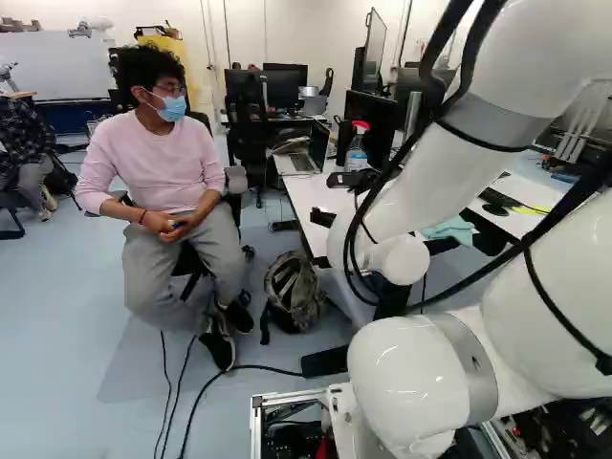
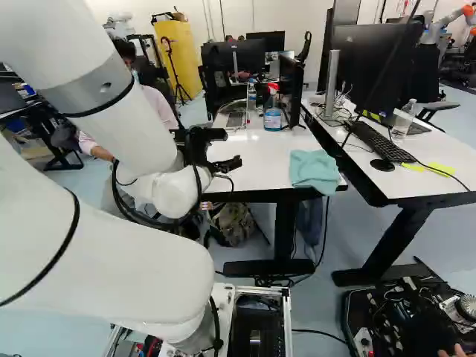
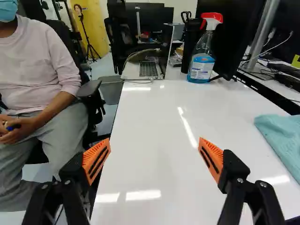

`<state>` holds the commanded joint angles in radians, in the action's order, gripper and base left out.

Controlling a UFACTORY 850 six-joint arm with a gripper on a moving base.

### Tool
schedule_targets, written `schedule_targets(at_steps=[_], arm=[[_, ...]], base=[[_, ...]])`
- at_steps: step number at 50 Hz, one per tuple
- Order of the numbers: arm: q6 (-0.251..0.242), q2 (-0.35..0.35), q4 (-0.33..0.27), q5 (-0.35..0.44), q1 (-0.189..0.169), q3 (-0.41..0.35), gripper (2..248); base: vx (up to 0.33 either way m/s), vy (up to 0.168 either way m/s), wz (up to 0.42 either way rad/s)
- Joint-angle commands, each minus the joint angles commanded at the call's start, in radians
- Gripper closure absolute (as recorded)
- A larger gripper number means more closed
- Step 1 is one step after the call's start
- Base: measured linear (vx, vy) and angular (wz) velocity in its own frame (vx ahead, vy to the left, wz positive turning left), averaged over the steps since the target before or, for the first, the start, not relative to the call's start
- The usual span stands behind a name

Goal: Clean the table with the green towel

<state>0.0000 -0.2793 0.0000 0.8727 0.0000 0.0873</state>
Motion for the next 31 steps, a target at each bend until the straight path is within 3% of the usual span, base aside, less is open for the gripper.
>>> schedule_targets(at_steps=[31], arm=[[0.0,0.0,0.0,0.0,0.0,0.0,3]], base=[[0.0,0.0,0.0]])
